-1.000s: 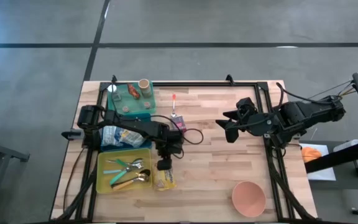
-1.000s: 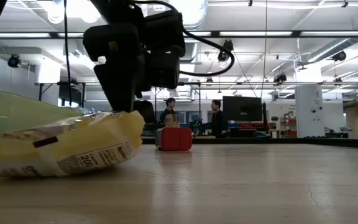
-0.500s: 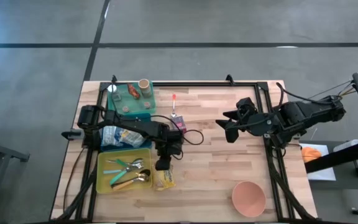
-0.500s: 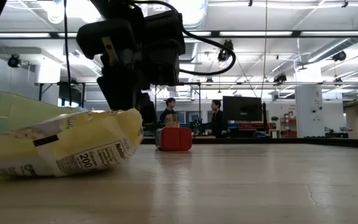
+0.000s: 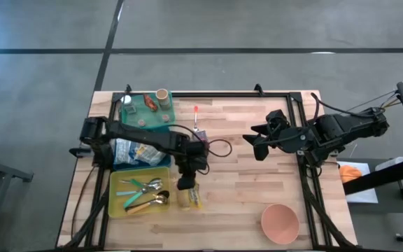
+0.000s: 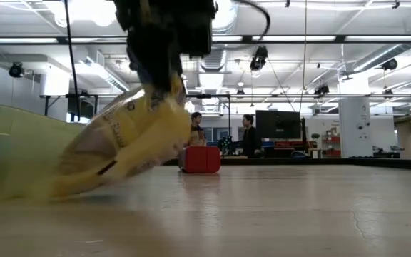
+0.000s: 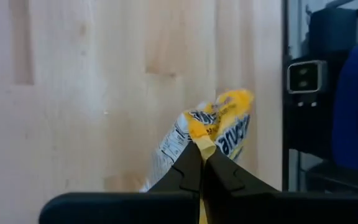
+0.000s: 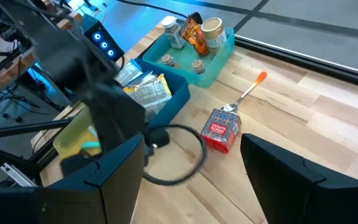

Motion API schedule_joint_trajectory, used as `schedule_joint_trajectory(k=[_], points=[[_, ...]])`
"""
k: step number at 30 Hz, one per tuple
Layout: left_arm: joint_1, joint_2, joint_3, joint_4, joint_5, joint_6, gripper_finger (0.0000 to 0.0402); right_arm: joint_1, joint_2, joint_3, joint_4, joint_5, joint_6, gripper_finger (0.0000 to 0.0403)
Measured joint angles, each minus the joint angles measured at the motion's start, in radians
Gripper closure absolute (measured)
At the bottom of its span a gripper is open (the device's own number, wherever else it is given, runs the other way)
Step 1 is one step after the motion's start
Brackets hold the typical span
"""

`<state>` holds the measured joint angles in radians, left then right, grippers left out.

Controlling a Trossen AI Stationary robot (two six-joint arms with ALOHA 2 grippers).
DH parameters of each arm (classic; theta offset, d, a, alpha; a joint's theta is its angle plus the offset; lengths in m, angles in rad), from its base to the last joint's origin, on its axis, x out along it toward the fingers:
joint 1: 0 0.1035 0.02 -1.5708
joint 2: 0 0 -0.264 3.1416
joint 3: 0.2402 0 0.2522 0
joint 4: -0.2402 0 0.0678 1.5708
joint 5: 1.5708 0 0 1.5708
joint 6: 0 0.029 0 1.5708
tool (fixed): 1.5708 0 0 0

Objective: Pick & Place Food Item
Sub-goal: Put the yellow noodle pack into the dark blue bin

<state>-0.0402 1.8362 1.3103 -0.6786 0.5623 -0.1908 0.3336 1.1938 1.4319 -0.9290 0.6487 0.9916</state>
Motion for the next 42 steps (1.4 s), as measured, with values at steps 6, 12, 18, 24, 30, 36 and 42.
schedule_joint_trajectory(k=[6,12,18,24,30,36,42], points=[[0.0,-0.086,0.069,-0.13,-0.11,-0.005,0.04,0.0,0.0,0.0,0.0,0.0,0.0,0.014],[0.001,-0.187,0.101,-0.243,-0.226,-0.046,0.0401,0.0,0.0,0.0,0.0,0.0,0.0,0.014],[0.013,-0.318,0.107,-0.318,-0.392,-0.092,0.0401,0.0,0.0,0.0,0.0,0.0,0.0,0.014],[0.08,-0.432,0.107,-0.414,-0.526,-0.2,0.0401,0.0,0.0,0.0,0.001,0.0,0.0,0.014],[0.149,-0.478,0.106,-0.552,-0.692,-0.359,0.0401,0.0,0.0,0.0,0.001,0.0,0.0,0.014],[0.159,-0.474,0.081,-0.585,-0.765,-0.424,0.0401,0.0,0.0,0.0,0.0,0.0,0.0,0.014],[0.172,-0.472,0.034,-0.626,-0.775,-0.687,0.0401,0.0,0.0,0.0,0.0,0.0,0.0,0.014]])
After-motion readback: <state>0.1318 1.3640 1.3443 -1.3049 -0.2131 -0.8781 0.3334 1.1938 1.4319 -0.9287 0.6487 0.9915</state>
